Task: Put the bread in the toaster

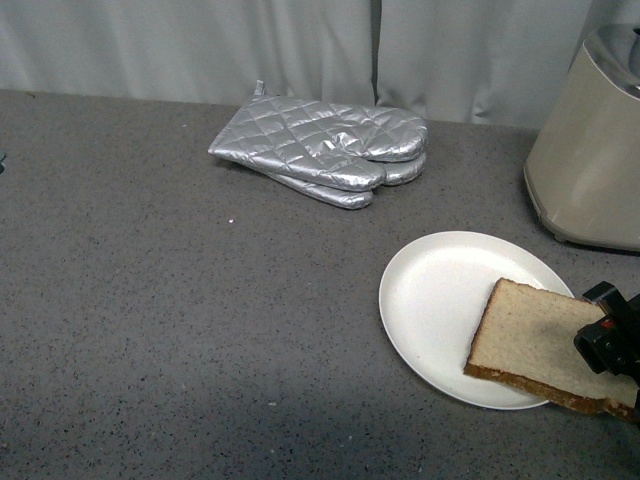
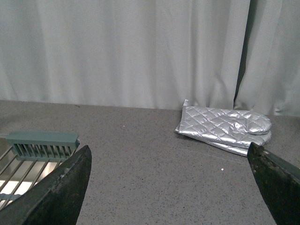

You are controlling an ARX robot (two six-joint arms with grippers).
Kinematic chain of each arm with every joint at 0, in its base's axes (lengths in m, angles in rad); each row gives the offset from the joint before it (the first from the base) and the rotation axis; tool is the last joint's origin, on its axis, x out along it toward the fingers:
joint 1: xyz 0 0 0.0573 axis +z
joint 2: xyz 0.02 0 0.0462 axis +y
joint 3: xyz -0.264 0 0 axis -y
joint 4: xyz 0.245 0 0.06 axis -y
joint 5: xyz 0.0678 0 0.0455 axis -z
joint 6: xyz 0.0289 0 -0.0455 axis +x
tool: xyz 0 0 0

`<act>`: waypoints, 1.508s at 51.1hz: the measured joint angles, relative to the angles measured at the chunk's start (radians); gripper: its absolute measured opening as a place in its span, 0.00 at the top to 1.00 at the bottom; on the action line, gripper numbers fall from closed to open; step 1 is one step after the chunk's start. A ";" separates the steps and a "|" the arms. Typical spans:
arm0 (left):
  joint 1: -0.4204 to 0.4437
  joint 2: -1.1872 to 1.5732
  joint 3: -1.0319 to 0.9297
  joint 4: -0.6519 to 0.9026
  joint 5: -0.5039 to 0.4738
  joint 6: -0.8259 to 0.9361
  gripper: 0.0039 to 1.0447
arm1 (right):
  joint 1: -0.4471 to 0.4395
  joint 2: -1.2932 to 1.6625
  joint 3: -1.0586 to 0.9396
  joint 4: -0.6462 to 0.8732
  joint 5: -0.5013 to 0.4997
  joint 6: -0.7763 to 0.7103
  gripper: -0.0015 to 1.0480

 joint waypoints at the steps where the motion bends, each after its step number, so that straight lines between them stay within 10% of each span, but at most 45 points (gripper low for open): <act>1: 0.000 0.000 0.000 0.000 0.000 0.000 0.06 | 0.001 -0.012 0.002 -0.010 -0.003 0.003 0.60; 14: 0.000 0.000 0.000 0.000 0.000 0.000 0.06 | 0.006 -0.238 0.026 -0.191 -0.016 0.014 0.98; 34: 0.000 0.000 0.000 0.000 0.000 0.000 0.06 | -0.063 -0.729 0.389 -0.608 0.025 -0.015 0.98; 49: 0.000 0.000 0.000 0.000 0.000 0.000 0.06 | -0.289 -0.621 0.566 -0.846 0.246 0.057 0.98; 77: 0.000 0.000 0.000 0.000 0.000 0.000 0.06 | -0.355 -0.511 0.671 -1.014 0.289 0.217 0.98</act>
